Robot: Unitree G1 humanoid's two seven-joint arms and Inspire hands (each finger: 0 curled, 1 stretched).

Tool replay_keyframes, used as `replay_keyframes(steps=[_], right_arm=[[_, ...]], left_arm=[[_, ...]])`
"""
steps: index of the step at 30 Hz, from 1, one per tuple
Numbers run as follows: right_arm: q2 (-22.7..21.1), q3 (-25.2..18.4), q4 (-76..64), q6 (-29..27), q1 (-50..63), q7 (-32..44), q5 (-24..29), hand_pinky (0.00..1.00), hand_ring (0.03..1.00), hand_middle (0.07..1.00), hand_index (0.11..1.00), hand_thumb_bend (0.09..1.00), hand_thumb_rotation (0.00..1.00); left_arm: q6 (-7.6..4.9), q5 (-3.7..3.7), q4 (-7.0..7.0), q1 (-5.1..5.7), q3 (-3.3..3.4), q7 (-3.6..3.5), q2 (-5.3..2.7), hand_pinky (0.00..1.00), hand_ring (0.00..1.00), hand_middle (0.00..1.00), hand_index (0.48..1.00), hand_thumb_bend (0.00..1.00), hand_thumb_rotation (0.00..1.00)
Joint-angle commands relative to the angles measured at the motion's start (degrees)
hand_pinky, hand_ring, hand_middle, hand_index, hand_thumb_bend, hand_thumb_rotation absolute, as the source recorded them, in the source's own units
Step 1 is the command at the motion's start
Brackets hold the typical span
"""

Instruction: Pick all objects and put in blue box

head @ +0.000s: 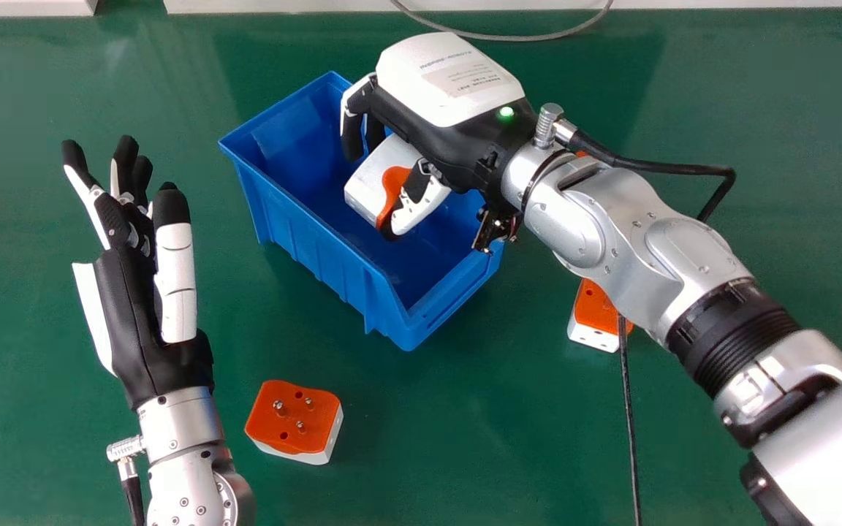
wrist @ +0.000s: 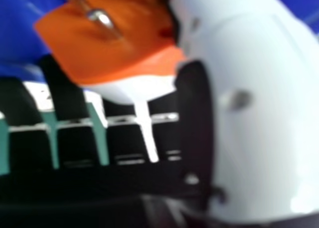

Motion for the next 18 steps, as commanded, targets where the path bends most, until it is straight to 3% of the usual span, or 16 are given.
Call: replay_keyframes(steps=[1,7,9,13,14,18], right_arm=[[0.1,1.7,1.8,-0.8,-0.3,-0.8,-1.4,0.30,0.432,0.528,0.532,0.491,0.00],[2.1,5.1,6.9,0.0,-1.0,0.1,-3.2,0.31,0.434,0.529,0.526,0.493,0.00],[2.6,6.3,8.0,-0.4,-0.6,-1.7,-3.9,0.32,0.437,0.533,0.520,0.495,0.00],[2.5,9.3,8.4,-1.0,0.7,-7.2,-6.6,0.32,0.433,0.529,0.524,0.495,0.00],[2.3,9.9,7.9,-0.5,1.0,-7.3,-7.1,0.32,0.433,0.529,0.524,0.495,0.00],[1.2,10.7,3.5,2.0,1.8,-0.7,-7.1,0.31,0.432,0.520,0.539,0.493,0.00]], left_arm=[[-1.29,1.02,-0.32,-0.60,-0.29,0.36,0.69,0.90,0.96,0.96,0.962,0.78,0.84],[-2.01,3.11,0.34,-0.76,-0.25,2.49,1.19,0.89,0.95,0.96,0.961,0.77,0.85],[-2.22,3.52,0.49,-0.74,-0.23,2.82,1.34,0.89,0.95,0.96,0.959,0.76,0.86],[-2.15,3.97,0.50,-0.48,-0.35,3.29,1.56,0.88,0.95,0.96,0.959,0.75,0.87],[-2.18,3.75,0.48,-0.44,-0.38,3.18,1.51,0.88,0.95,0.96,0.959,0.75,0.87],[-2.25,3.46,0.39,-0.27,-0.48,2.99,1.52,0.88,0.95,0.96,0.959,0.74,0.87]])
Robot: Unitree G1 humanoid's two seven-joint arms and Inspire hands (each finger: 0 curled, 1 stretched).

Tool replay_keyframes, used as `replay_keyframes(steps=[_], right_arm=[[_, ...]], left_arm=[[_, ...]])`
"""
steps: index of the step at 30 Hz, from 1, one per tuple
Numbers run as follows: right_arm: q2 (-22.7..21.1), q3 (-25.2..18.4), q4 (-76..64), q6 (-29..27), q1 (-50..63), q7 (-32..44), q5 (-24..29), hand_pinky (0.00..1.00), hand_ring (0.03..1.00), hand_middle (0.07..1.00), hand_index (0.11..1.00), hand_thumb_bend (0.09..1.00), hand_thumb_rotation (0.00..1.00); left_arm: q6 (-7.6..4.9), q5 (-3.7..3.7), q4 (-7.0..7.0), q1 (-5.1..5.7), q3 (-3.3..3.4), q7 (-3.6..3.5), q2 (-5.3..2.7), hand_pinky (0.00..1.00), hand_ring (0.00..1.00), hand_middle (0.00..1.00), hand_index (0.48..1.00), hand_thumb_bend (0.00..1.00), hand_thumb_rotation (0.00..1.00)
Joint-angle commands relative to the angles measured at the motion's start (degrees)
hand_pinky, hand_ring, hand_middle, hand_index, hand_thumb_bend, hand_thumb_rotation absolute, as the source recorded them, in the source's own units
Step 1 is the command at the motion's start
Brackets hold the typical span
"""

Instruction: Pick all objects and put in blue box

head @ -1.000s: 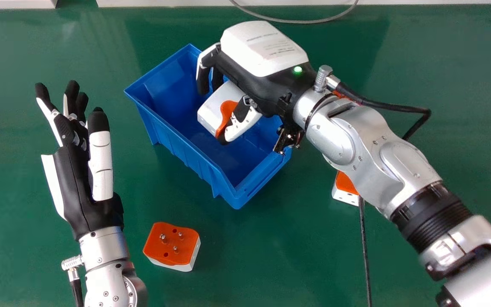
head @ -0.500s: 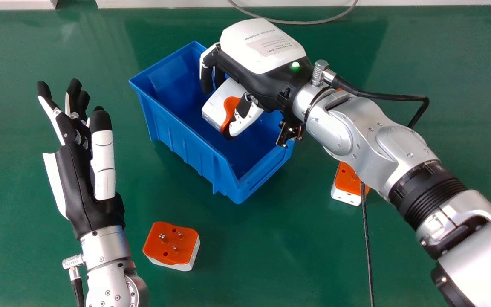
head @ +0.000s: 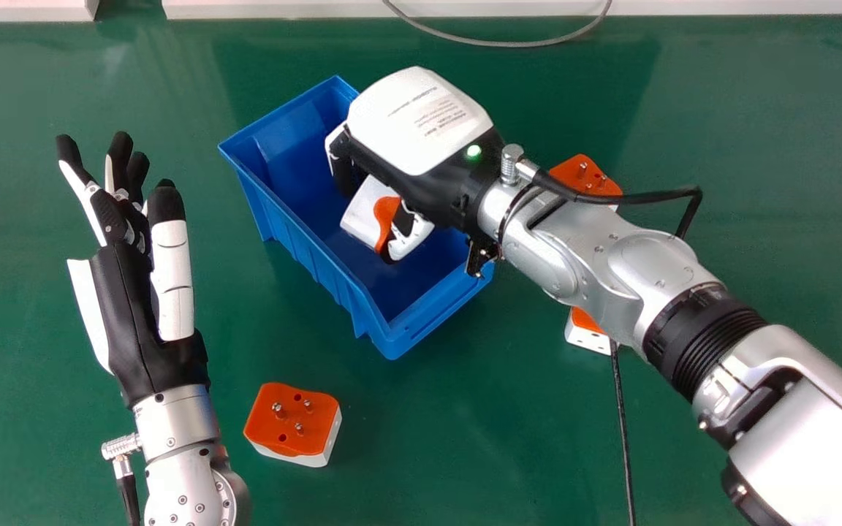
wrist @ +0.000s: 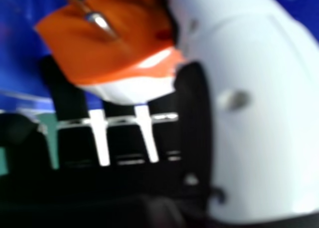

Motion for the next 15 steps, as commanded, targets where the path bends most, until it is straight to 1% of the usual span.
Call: replay_keyframes(steps=[1,2,3,5,6,7,8,9,10,11,13,15], right_arm=[[-0.9,1.3,-2.8,1.9,3.2,6.8,-0.3,0.31,0.432,0.520,0.539,0.493,0.00],[-1.1,1.4,-4.0,2.6,3.4,8.3,-0.3,0.31,0.432,0.520,0.539,0.493,0.00],[-1.2,1.5,-5.1,3.2,3.6,9.1,-0.6,0.43,0.518,0.593,0.582,0.574,0.02],[-1.4,1.6,-7.2,4.7,4.0,11.2,-1.1,0.74,0.798,0.847,0.715,0.811,0.10],[-1.5,1.6,-8.3,5.6,4.2,12.9,-1.1,0.78,0.839,0.878,0.740,0.839,0.11],[-1.6,1.5,-9.2,6.3,4.3,14.6,-1.0,0.82,0.871,0.902,0.759,0.860,0.11],[-1.6,1.5,-9.9,6.9,4.4,16.0,-1.0,0.91,0.934,0.950,0.810,0.902,0.13],[-1.7,1.4,-10.5,7.3,4.5,16.8,-1.0,0.95,0.967,0.975,0.840,0.922,0.14],[-1.8,1.4,-10.9,7.5,4.6,17.2,-1.0,0.97,0.979,0.984,0.852,0.934,0.15],[-2.0,1.4,-11.3,7.5,4.8,17.3,-1.0,0.98,0.987,0.990,0.861,0.943,0.15],[-2.2,1.2,-11.6,7.5,5.1,17.3,-0.8,0.99,0.993,0.995,0.870,0.953,0.15],[-2.4,1.1,-12.0,7.5,5.4,17.1,-0.7,1.00,0.997,0.998,0.879,0.959,0.15]], left_arm=[[-1.37,0.49,-0.39,0.08,-0.39,0.09,0.54,0.88,0.95,0.96,0.959,0.74,0.87],[-1.34,0.62,-0.41,0.15,-0.43,0.13,0.61,0.88,0.95,0.96,0.959,0.74,0.87],[-1.37,0.74,-0.43,0.21,-0.46,0.14,0.66,0.88,0.95,0.96,0.961,0.74,0.87],[-1.44,0.88,-0.47,0.27,-0.48,0.27,0.67,0.88,0.95,0.96,0.963,0.74,0.88],[-1.46,1.07,-0.49,0.29,-0.48,0.50,0.66,0.88,0.95,0.96,0.962,0.73,0.88],[-1.47,1.45,-0.45,0.30,-0.49,0.81,0.73,0.88,0.95,0.96,0.961,0.73,0.88],[-1.52,1.51,-0.36,0.26,-0.49,0.87,0.76,0.88,0.94,0.96,0.960,0.73,0.88],[-1.49,1.34,-0.35,0.24,-0.47,0.80,0.67,0.88,0.94,0.96,0.960,0.73,0.88],[-1.47,1.06,-0.35,0.24,-0.49,0.58,0.60,0.88,0.94,0.95,0.959,0.74,0.88],[-1.49,0.99,-0.31,0.23,-0.49,0.59,0.58,0.88,0.94,0.96,0.959,0.73,0.87],[-1.57,0.61,-0.24,0.19,-0.50,0.38,0.49,0.88,0.94,0.96,0.959,0.73,0.87],[-1.54,0.64,-0.27,0.21,-0.52,0.43,0.47,0.88,0.94,0.95,0.958,0.73,0.87]])
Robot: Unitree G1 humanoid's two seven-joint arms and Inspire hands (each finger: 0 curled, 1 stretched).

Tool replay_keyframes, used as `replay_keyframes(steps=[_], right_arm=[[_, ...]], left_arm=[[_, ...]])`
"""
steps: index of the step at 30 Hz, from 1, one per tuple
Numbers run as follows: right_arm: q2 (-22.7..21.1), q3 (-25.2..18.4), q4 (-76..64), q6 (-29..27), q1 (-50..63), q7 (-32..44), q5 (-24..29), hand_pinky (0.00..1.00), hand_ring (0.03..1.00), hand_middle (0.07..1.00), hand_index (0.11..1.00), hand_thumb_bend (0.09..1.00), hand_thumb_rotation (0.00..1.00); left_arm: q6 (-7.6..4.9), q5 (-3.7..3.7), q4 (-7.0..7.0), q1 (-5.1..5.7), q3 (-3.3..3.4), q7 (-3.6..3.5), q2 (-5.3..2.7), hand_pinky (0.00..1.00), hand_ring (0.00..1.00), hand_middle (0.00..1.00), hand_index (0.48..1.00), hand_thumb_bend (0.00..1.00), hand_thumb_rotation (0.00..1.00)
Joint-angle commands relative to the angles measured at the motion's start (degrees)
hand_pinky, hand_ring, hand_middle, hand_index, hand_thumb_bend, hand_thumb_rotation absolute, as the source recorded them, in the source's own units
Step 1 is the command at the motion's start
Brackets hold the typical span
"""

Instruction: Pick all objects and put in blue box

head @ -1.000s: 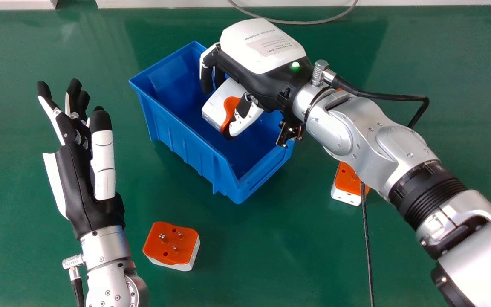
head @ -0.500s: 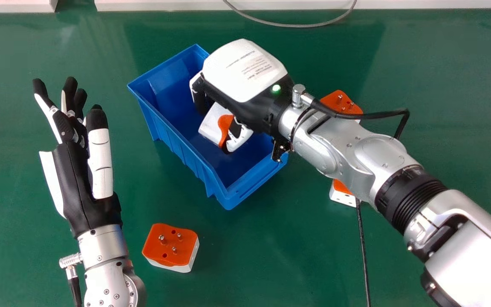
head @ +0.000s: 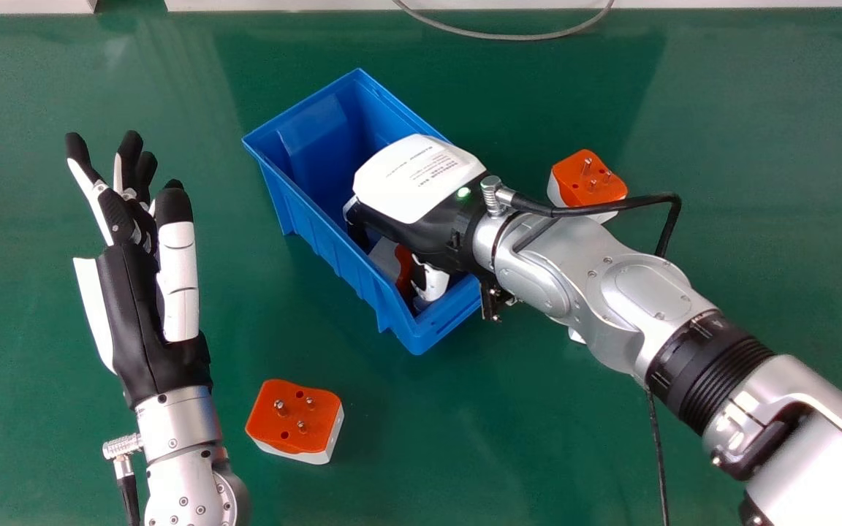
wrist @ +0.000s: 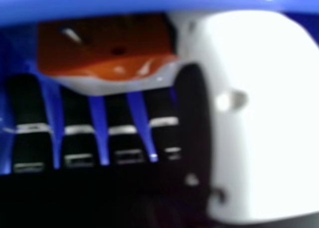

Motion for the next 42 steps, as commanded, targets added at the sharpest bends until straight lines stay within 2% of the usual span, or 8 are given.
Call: replay_keyframes(steps=[1,4,9,12,28,34,37,42], right_arm=[[-0.5,-0.6,-1.6,0.3,0.6,0.2,0.1,1.00,0.999,0.999,0.884,0.963,0.15],[-0.7,-0.5,-2.0,0.7,0.7,0.1,-0.3,1.00,0.999,1.000,0.889,0.962,0.14],[-1.1,-0.9,-2.5,0.6,0.8,-1.0,-0.2,1.00,1.000,1.000,0.906,0.966,0.15],[-1.3,-1.0,-2.7,0.5,0.8,-1.4,-0.3,1.00,1.000,1.000,0.914,0.967,0.16],[-1.9,-1.6,-4.8,0.1,0.7,-0.7,0.2,1.00,1.000,1.000,0.958,0.975,0.17],[-3.1,-2.6,-8.2,-0.4,1.2,-0.5,0.7,1.00,1.000,1.000,0.992,0.984,0.17],[-4.2,-3.3,-11.3,-0.3,1.7,0.1,0.7,1.00,1.000,1.000,0.999,0.992,0.19],[-5.6,-5.5,-17.3,-0.6,3.0,1.7,2.0,1.00,1.000,1.000,0.997,0.998,0.19]], left_arm=[[-1.43,-0.13,-0.31,-0.05,-0.18,0.11,0.22,0.88,0.94,0.95,0.958,0.73,0.87],[-1.56,0.48,-0.19,0.01,-0.25,0.51,0.41,0.87,0.94,0.95,0.958,0.73,0.87],[-1.53,0.39,-0.03,0.01,-0.33,0.37,0.61,0.88,0.95,0.96,0.964,0.73,0.88],[-1.51,0.88,-0.08,0.06,-0.37,0.85,0.68,0.88,0.95,0.96,0.965,0.73,0.88],[-1.46,1.41,-0.35,0.13,-0.94,1.69,0.62,0.88,0.95,0.96,0.968,0.73,0.88],[-1.36,0.17,-0.54,0.05,-1.08,0.78,0.14,0.89,0.95,0.96,0.969,0.73,0.87],[-1.46,0.10,-0.74,0.14,-1.07,0.68,0.02,0.89,0.95,0.96,0.967,0.75,0.87],[-1.11,-2.78,-1.20,0.06,-0.95,-1.70,-0.73,0.90,0.95,0.97,0.965,0.76,0.84]])
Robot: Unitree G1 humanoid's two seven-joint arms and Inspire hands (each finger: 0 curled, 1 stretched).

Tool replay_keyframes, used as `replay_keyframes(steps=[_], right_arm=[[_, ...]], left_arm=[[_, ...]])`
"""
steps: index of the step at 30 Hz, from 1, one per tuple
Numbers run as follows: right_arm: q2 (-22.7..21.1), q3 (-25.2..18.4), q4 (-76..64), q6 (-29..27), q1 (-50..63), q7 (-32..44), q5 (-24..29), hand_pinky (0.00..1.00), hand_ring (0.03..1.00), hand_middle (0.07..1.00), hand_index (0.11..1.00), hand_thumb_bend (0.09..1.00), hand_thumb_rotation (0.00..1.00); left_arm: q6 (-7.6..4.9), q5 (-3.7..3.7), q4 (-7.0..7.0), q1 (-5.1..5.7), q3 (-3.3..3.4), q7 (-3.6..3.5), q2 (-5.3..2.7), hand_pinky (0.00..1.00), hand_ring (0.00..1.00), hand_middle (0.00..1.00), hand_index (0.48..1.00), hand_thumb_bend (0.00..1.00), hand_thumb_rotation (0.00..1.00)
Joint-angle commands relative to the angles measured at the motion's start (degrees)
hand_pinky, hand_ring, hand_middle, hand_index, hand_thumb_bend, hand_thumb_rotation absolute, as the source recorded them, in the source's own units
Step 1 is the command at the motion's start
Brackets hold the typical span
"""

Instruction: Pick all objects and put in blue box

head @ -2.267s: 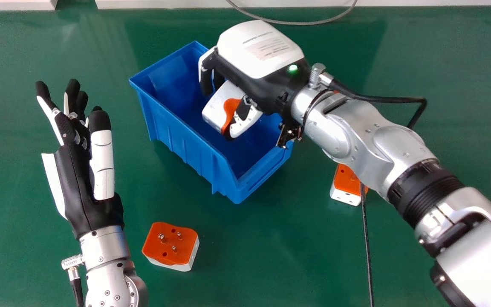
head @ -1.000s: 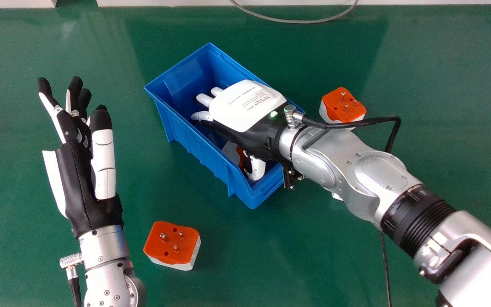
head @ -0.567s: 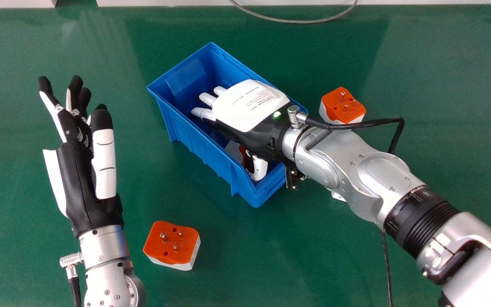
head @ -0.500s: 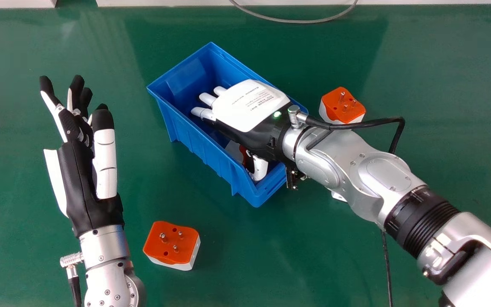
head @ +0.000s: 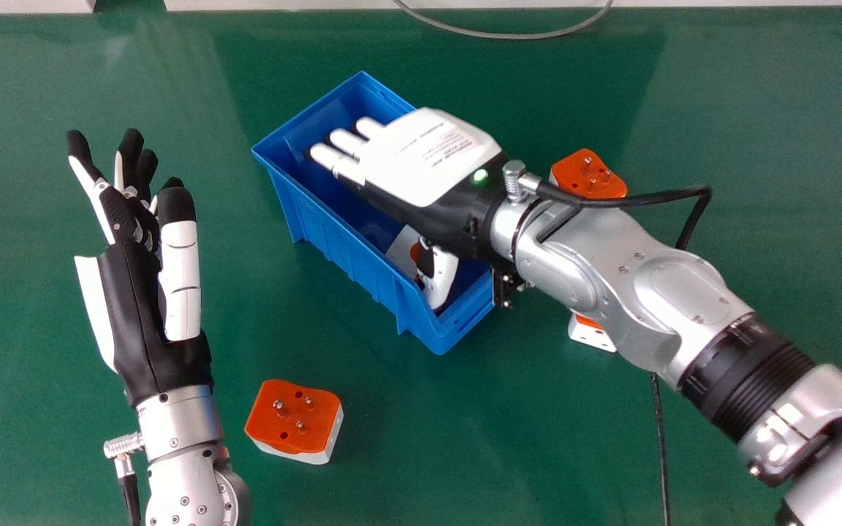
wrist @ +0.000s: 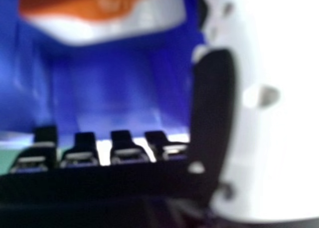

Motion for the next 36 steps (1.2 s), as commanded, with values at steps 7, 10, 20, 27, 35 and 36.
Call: replay_keyframes(steps=[7,10,20,27,35,36], right_arm=[[-1.8,-4.4,-11.6,0.6,1.7,3.9,1.2,1.00,1.000,1.000,0.984,1.000,0.19],[-2.1,-6.2,-14.3,0.9,2.6,4.8,2.0,1.00,1.000,1.000,0.978,1.000,0.19],[-5.4,-16.7,-31.7,6.3,11.8,7.0,5.1,0.96,0.968,0.967,0.926,0.966,0.18],[-8.5,-27.2,-49.0,19.0,23.5,14.8,4.5,0.99,0.965,0.956,0.928,0.913,0.23],[-10.7,-30.5,-54.0,33.1,31.5,26.0,1.1,0.98,0.952,0.948,0.912,0.918,0.23],[-11.4,-29.9,-53.0,34.5,31.6,27.8,0.2,0.98,0.952,0.948,0.912,0.918,0.23]], left_arm=[[-0.48,-1.21,-1.07,0.02,-0.06,-1.55,-0.37,0.90,0.95,0.96,0.962,0.78,0.82],[-0.56,-1.08,-1.19,0.08,-0.04,-1.50,-0.41,0.89,0.95,0.96,0.961,0.78,0.82],[-0.86,-1.71,-2.00,1.13,0.02,-1.84,-1.12,0.89,0.95,0.96,0.961,0.78,0.82],[-1.19,-3.07,-2.13,1.92,-0.11,-3.53,-1.33,0.89,0.95,0.96,0.964,0.78,0.82],[-1.00,-3.60,-2.36,2.32,0.05,-4.50,-1.52,0.89,0.96,0.96,0.961,0.77,0.82],[-0.97,-3.52,-2.39,2.35,0.03,-4.47,-1.50,0.89,0.96,0.96,0.961,0.77,0.82]])
